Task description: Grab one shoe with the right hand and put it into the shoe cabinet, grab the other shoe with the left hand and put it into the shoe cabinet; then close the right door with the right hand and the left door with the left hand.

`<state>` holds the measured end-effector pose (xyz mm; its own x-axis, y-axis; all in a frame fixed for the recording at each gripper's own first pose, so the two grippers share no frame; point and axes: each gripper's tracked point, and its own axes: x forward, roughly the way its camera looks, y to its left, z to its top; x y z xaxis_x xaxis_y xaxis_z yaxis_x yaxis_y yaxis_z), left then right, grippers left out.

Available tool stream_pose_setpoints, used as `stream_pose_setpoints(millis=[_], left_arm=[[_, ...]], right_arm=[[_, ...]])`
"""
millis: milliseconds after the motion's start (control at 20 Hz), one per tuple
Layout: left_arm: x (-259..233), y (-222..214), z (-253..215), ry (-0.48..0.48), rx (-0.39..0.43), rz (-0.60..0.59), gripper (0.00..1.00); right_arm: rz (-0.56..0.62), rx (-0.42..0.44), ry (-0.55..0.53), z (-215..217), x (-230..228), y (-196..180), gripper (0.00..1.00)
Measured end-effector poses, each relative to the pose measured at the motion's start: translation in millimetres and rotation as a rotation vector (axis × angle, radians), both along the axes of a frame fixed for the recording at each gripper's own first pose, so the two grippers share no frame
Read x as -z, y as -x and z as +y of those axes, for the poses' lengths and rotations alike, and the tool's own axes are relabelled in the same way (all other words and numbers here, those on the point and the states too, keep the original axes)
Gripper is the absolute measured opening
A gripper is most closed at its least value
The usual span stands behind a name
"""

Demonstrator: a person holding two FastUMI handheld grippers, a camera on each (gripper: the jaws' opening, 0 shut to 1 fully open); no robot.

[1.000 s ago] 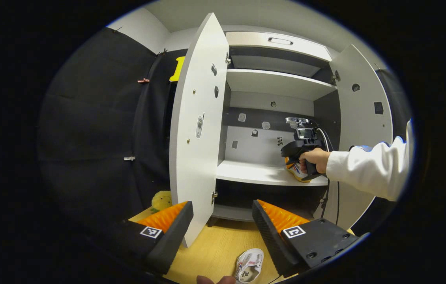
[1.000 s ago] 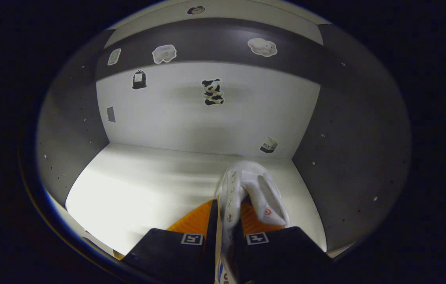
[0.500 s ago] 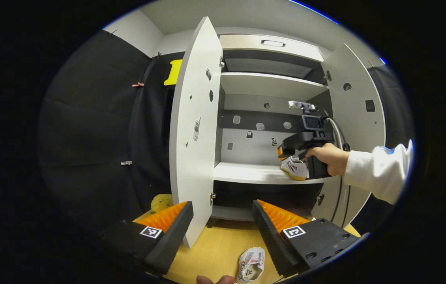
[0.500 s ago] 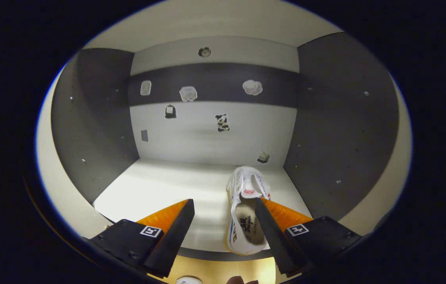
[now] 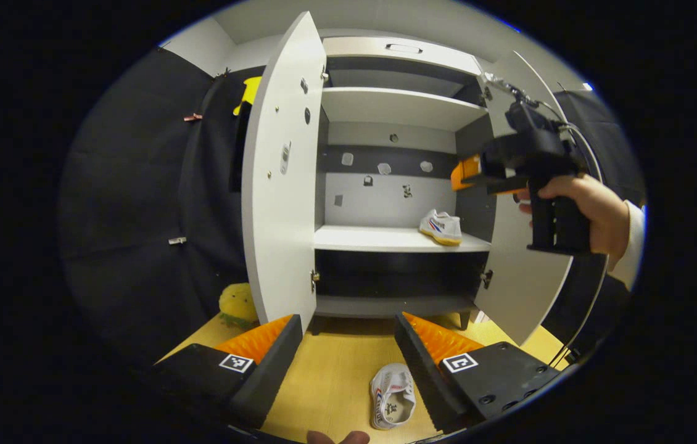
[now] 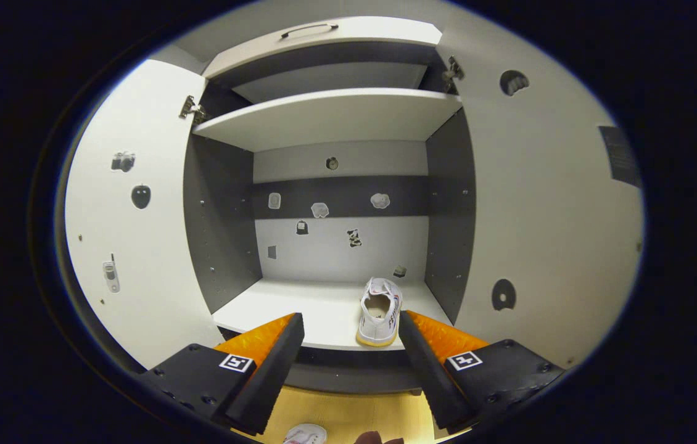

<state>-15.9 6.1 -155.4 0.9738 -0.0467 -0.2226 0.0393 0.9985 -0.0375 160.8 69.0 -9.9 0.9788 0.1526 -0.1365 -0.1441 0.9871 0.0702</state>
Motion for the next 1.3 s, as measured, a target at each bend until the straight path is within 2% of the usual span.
stream_pose_setpoints(millis=[150,250,450,550,800,1000,1050,1150,1200,1250,1300], left_arm=[[54,10,-26,0.015,0.111,0.107,0.95],[94,13,-38,0.021,0.149,0.187,0.95],[162,12,-43,0.012,0.166,0.305,0.95],[190,5,-48,0.008,0.182,0.331,0.95],[245,-22,-47,-0.043,0.163,0.367,0.93],[276,-45,-51,-0.07,0.165,0.384,0.83],[280,-52,-51,-0.074,0.163,0.378,0.74],[285,-65,-55,-0.074,0.167,0.365,0.62],[287,-71,-58,-0.076,0.171,0.366,0.6],[292,-76,-63,-0.072,0.182,0.379,0.51],[297,-78,-64,-0.077,0.179,0.391,0.47]], right_arm=[[-0.074,-0.01,-0.01,-13,-24,38,0.98],[-0.101,-0.013,-0.025,-21,-33,59,0.98],[-0.156,-0.045,-0.056,-28,-53,84,0.98],[-0.158,-0.045,-0.056,-34,-51,93,0.98],[-0.155,-0.023,-0.038,-54,-56,115,0.98],[-0.181,0.006,-0.036,-77,-71,128,0.98],[-0.181,0.015,-0.027,-85,-72,131,0.98],[-0.177,0.039,-0.003,-100,-71,135,0.98],[-0.175,0.054,0.015,-109,-69,137,0.98],[-0.18,0.072,0.034,-119,-67,137,0.98],[-0.176,0.094,0.048,-129,-63,136,0.98]])
